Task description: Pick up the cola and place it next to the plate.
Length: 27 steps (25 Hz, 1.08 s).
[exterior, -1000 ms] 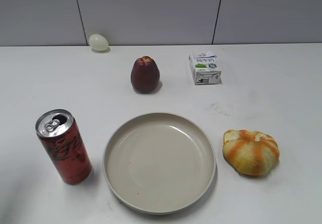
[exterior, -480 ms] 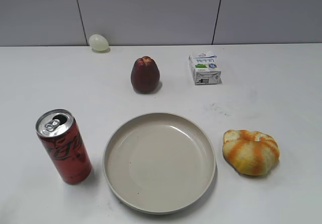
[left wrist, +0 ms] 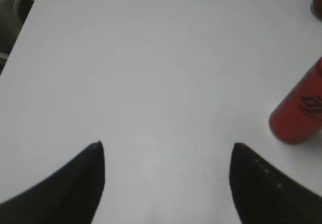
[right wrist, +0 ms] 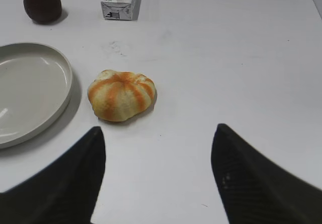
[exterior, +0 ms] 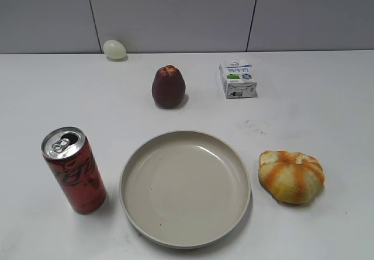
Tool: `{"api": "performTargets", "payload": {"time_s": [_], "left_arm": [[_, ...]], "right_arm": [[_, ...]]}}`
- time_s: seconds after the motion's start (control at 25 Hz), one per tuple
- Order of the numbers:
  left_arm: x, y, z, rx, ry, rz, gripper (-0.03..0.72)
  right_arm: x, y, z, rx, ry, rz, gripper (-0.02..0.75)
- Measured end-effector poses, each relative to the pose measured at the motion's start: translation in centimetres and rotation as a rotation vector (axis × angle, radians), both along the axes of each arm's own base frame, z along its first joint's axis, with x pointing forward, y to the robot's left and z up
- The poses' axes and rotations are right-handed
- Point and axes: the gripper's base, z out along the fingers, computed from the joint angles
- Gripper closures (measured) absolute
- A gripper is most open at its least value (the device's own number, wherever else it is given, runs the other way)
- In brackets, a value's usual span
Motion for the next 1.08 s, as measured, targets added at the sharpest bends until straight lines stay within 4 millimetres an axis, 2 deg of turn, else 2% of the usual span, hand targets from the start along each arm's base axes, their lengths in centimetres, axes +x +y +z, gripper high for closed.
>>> {"api": "performTargets", "payload": {"time_s": [0.56,1.08], "left_arm": [[-3.0,0.1,0.1,-0.005,-0.187,0.0,0.118],[-3.1,0.1,0.0,-0.005,-0.192,0.0,0.125]], "right_arm": [[0.0,0.0,0.0,-0.001,0.0,0.0,0.206],[0.0,0.0,0.0,0.001,0.0,0.0,0.206]]}}
